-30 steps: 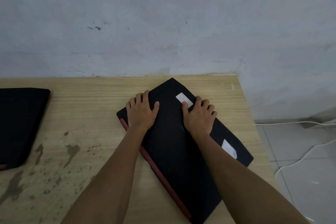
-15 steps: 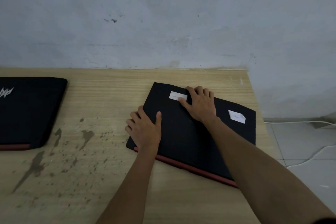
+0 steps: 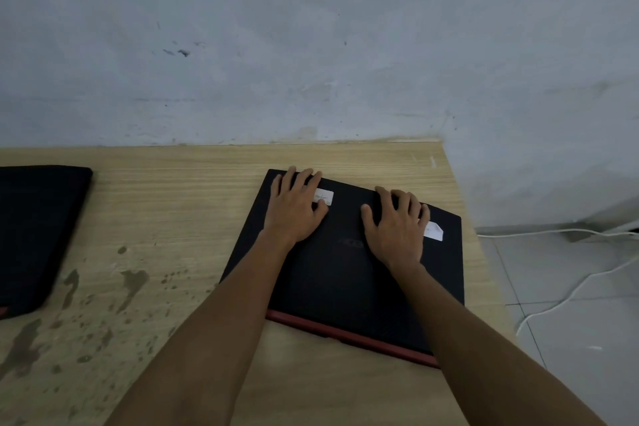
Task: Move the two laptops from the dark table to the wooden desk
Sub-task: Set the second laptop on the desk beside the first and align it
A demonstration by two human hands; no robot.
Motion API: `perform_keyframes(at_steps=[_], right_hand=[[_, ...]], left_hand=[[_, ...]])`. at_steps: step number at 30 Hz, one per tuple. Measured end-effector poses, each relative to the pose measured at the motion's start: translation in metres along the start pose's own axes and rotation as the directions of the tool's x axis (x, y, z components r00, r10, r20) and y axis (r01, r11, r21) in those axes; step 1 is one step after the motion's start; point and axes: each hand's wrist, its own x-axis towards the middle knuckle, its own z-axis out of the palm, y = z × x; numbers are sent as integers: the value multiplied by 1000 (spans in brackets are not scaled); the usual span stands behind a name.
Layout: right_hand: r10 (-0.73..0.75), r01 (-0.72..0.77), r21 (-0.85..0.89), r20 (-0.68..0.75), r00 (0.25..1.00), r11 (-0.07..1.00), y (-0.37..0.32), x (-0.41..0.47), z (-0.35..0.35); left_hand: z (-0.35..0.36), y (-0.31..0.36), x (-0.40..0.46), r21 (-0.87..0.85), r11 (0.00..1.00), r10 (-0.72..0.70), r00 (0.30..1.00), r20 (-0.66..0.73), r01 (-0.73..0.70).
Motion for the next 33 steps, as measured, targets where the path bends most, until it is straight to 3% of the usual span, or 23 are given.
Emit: perform_keyframes(at_steps=[5, 13, 19, 21, 23, 26, 33], right_hand=[[-41, 41, -13, 39, 998, 999, -5, 6, 3], [-281, 280, 23, 132, 951, 960, -38, 39, 12], [-291, 275, 119, 147, 945, 954, -30, 43, 6], [-202, 178, 180, 127, 971, 967, -21, 34, 1], [-5, -10, 190, 80, 997, 982, -2, 12, -8], [215, -214, 188, 15, 976, 958, 32, -38, -22], [284, -290, 127, 69, 956, 948, 45, -83, -37]], left_hand=[[-3, -7, -3, 30, 999, -13, 998, -61, 15], [0, -31, -35, -4, 963, -267, 949, -167, 271], [-10, -39, -42, -159, 971, -201, 969, -147, 177], [-14, -49, -63, -237, 949, -257, 948, -187, 210], [-16, -57, -97, -317, 891, -392, 903, -177, 325], [-13, -56, -155, -341, 837, -489, 864, -118, 427], [-18, -38, -178, -322, 807, -524, 852, -1, 496]])
